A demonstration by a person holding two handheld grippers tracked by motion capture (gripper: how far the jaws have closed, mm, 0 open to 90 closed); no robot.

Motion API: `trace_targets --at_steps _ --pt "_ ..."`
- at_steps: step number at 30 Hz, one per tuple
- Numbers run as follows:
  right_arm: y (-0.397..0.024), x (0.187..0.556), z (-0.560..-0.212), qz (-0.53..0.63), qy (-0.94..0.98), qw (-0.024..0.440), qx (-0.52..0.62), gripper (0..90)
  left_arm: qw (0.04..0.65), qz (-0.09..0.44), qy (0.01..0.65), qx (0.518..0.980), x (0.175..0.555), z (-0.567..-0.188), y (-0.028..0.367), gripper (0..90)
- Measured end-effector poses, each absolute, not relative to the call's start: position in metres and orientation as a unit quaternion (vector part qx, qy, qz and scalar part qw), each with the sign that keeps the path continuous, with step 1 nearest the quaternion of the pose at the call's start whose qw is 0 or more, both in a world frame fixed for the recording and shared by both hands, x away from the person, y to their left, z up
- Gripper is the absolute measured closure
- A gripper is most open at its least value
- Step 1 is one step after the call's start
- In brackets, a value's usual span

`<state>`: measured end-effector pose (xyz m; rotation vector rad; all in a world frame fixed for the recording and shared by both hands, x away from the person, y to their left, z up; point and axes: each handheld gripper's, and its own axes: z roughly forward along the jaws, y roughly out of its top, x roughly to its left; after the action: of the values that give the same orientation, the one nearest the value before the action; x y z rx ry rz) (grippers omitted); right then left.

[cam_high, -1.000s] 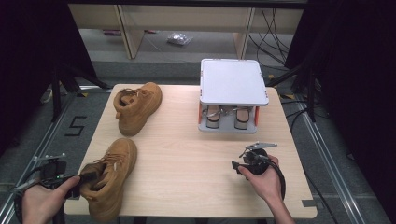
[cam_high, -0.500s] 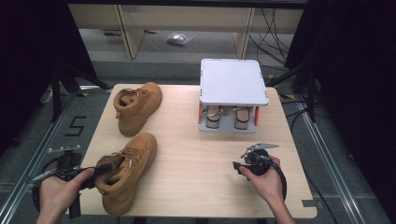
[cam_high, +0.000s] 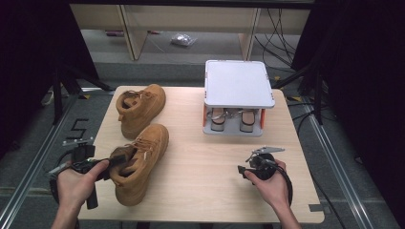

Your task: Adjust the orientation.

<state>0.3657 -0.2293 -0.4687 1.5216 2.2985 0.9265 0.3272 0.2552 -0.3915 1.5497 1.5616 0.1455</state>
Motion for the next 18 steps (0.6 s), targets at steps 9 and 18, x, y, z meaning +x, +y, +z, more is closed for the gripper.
trace_targets --at_steps 9,18 --pt "-0.233 0.366 -0.471 0.311 0.788 0.122 0.518 45.1 0.46 0.063 0.627 0.626 0.344 -0.385 0.241 82.8" --pt "-0.231 0.365 -0.472 0.32 0.781 0.116 0.524 45.1 0.473 0.072 0.621 0.621 0.357 -0.375 0.23 82.8"
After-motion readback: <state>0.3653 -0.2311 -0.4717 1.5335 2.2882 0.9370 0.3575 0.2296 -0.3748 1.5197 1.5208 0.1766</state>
